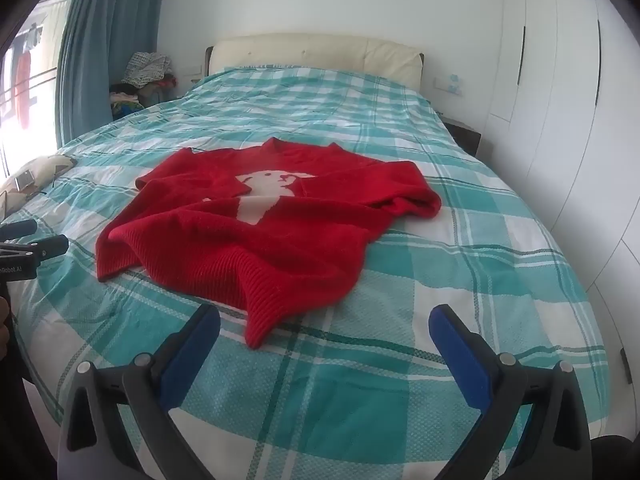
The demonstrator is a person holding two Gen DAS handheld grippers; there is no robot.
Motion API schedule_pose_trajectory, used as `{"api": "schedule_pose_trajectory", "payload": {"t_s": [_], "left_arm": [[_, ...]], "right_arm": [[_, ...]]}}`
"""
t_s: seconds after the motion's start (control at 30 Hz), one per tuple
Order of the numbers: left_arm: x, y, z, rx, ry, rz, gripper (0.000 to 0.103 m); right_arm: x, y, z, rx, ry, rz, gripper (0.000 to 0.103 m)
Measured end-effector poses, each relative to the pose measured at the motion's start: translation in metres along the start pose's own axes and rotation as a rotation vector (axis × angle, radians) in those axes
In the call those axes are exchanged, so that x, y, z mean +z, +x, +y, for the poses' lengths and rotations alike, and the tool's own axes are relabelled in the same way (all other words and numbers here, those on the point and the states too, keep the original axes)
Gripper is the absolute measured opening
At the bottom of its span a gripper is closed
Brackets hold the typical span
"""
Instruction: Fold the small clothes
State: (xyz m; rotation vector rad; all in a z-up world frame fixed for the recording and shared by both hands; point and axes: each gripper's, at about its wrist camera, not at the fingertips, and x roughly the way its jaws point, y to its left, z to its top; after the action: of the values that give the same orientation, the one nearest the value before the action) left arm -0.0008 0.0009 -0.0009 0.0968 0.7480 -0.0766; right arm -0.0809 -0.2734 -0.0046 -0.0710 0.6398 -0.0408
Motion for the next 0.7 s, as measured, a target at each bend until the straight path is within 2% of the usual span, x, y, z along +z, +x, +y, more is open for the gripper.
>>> {"api": "schedule_pose_trajectory", "payload": {"t_s": [0.27,0.53,0.7], "left_arm": [[0.006,-0.008,-0.001,0.035,0.026,-0.044,0.103],[0.006,-0.004,-0.001,0.026,0.041,0.003,0.103],[0.006,-0.009,0.001,0.037,0.038,-0.010,0.103]], "right_arm": [[0.000,0.001,0.004,-0.006,-0.010,0.015,0.103],[0.000,-0.002,0.002,0.001,-0.008,-0.010,0.103],[0.000,-0.002,0.003,0.000,-0.009,-0.012,0.103]]}}
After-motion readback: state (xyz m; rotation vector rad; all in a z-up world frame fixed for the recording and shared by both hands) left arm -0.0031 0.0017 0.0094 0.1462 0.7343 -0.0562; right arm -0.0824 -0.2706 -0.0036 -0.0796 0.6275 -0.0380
